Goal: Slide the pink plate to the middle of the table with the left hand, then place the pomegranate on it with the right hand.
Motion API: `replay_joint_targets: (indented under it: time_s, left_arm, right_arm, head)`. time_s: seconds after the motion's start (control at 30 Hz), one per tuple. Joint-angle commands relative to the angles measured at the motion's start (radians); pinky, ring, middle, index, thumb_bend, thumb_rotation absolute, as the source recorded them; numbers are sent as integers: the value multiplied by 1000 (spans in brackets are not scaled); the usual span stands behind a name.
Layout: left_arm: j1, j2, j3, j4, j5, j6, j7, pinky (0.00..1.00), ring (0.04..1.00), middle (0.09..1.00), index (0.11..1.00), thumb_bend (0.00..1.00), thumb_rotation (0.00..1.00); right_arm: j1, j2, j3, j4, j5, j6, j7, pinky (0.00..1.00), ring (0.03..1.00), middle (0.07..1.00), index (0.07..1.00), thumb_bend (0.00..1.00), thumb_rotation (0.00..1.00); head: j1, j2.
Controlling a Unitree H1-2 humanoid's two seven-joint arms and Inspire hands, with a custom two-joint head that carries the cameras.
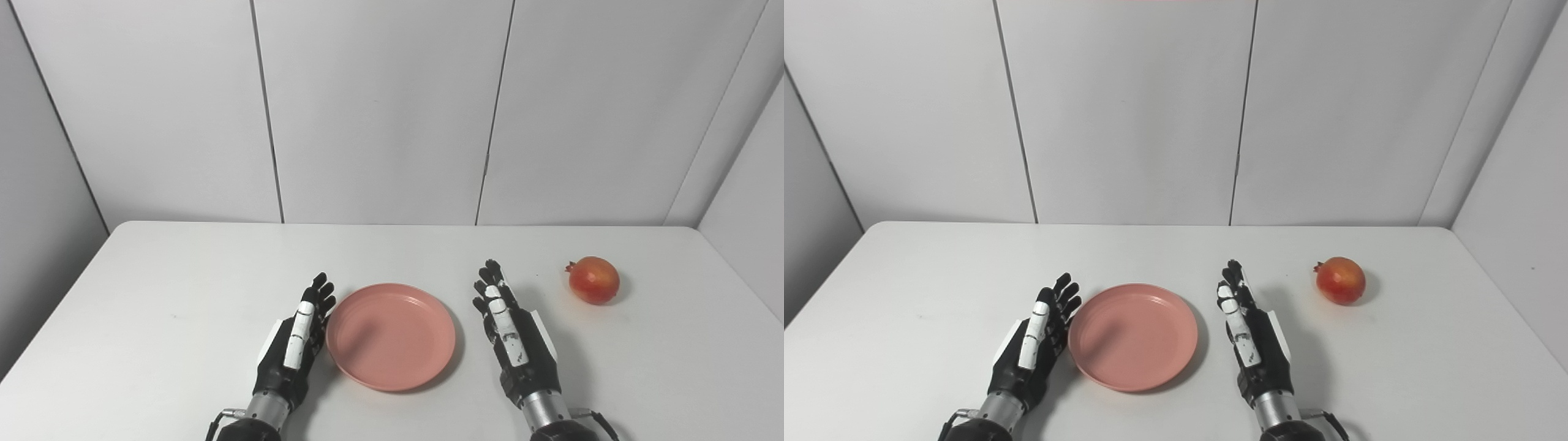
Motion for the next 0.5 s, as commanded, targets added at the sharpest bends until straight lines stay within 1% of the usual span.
replay_joint_targets:
  time_s: [0.0,0.17,0.27,0.33,0.4,0.43,0.47]
  left_arm:
    - [-24,7,7,-6,2,-23,-2,1000,1000,1000,1000,656,1000]
    - [-20,10,11,-13,-4,-12,-6,1000,1000,1000,1000,664,1000]
    - [-19,16,9,-10,-8,-18,-15,1000,1000,1000,1000,666,1000]
    - [-21,19,10,-3,-19,-22,-27,1000,1000,1000,1000,659,1000]
    - [-23,19,11,2,-16,-29,-27,1000,1000,1000,1000,656,1000]
    - [-23,18,11,2,-10,-31,-22,1000,1000,1000,1000,655,1000]
    - [-23,18,11,2,-5,-32,-19,1000,1000,1000,1000,660,1000]
  right_arm:
    - [-34,13,5,-18,-10,2,-5,1000,1000,1000,1000,703,836]
    - [-42,19,11,-3,-32,0,-15,1000,1000,1000,1000,731,855]
    - [-44,26,7,7,-33,-6,-19,1000,1000,1000,1000,747,843]
    - [-47,26,7,20,-35,-31,-17,1000,1000,1000,1000,743,841]
    - [-50,25,6,29,-42,-48,-21,1000,1000,1000,1000,742,841]
    - [-52,24,4,29,-48,-48,-26,1000,1000,1000,1000,743,841]
    - [-54,23,3,28,-53,-48,-28,1000,1000,1000,1000,748,851]
  head:
    - [-19,2]
    - [-56,0]
    - [-52,2]
    - [-52,2]
    - [-52,2]
    - [-42,12]
    - [-42,12]
